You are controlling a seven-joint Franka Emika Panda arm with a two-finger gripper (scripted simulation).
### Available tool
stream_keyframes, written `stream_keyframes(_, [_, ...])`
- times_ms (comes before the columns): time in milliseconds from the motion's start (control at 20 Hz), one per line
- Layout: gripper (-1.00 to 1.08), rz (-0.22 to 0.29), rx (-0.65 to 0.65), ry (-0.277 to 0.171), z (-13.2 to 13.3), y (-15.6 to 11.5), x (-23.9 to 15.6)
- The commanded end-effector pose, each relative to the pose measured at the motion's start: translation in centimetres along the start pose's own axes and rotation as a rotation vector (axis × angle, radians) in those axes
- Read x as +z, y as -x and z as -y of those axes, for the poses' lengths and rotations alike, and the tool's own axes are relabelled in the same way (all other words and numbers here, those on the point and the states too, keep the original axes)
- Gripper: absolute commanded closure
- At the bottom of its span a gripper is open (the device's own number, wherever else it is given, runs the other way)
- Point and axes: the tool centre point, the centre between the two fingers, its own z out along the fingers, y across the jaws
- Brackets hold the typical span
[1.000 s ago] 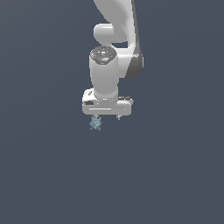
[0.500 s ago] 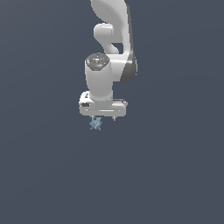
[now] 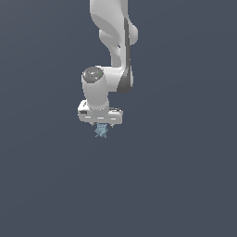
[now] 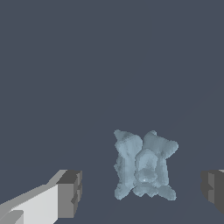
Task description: Pick up the object and move it to a goal position.
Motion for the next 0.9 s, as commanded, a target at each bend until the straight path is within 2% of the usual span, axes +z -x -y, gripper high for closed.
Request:
stream_keyframes(0, [-0.92, -0.001, 0.006, 0.002, -0.7, 0.6, 0.8])
stream_keyframes(500, [-0.92, 0.0, 0.012, 0.003, -1.4, 1.2, 1.7])
stream_keyframes(850, [-0.92, -0.001, 0.013, 0.003, -1.4, 1.3, 4.7])
